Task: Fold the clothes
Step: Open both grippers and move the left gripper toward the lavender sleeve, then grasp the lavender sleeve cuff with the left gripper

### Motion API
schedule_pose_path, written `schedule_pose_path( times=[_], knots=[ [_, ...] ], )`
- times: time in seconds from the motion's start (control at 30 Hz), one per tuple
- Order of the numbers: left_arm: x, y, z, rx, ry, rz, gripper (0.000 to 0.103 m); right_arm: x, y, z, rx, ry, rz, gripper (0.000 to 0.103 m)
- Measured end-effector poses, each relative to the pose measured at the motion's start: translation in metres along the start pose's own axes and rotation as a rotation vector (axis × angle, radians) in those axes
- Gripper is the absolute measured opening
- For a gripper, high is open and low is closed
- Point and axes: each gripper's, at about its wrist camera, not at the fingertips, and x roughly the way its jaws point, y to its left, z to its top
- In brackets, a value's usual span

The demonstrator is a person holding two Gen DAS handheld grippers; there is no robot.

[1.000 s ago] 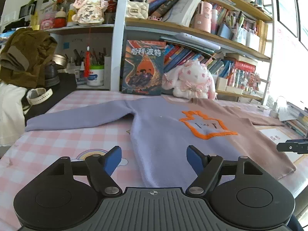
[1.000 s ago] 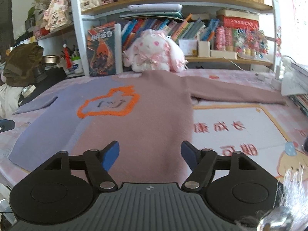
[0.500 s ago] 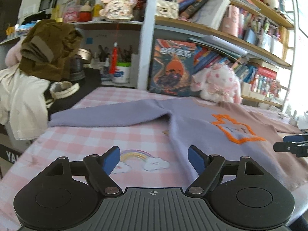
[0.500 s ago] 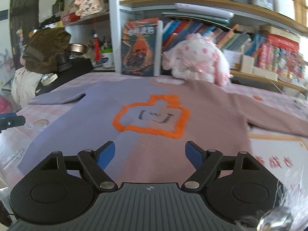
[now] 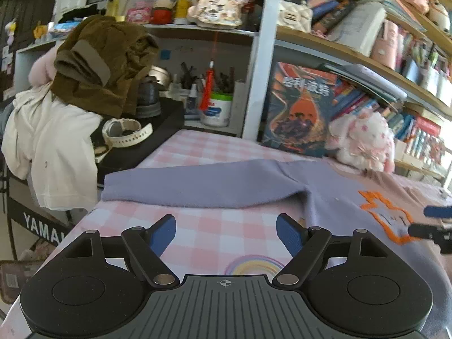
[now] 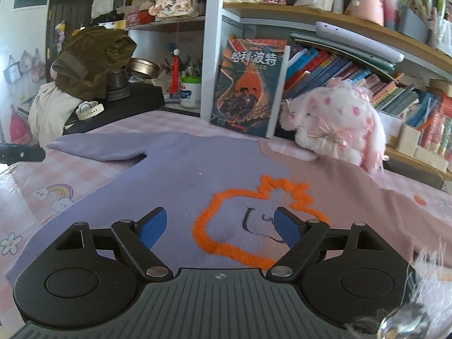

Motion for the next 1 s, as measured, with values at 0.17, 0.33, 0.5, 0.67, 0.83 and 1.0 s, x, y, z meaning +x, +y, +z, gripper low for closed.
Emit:
schedule_pose_path(
  times=[0.17, 0.33, 0.5, 0.67, 0.83, 1.0],
  knots=[
    [0.02, 0.015, 0.007, -0.045, 0.033, 0.053, 0.081, 0.009, 0.005, -0.007, 0.001, 0.004, 0.026, 0.082],
    [0.038, 0.041, 0.013, -0.139, 0.05, 0.145, 0.081, 0.014, 0.01, -0.013, -0.015, 0.013, 0.042, 0.083],
    [0.057, 0.07, 0.024, -0.243, 0.063, 0.217, 0.08, 0.016, 0.013, -0.014, -0.026, 0.024, 0.044, 0.084],
    [0.076, 0.084, 0.032, -0.263, 0.094, 0.267, 0.077, 0.017, 0.018, -0.014, -0.063, 0.028, 0.061, 0.084],
    [0.089, 0.094, 0.037, -0.315, 0.095, 0.268, 0.076, 0.02, 0.015, -0.013, -0.04, 0.047, 0.064, 0.083],
    [0.091, 0.099, 0.038, -0.438, 0.074, 0.132, 0.046, 0.023, 0.01, -0.013, -0.013, 0.059, 0.063, 0.083]
  ],
)
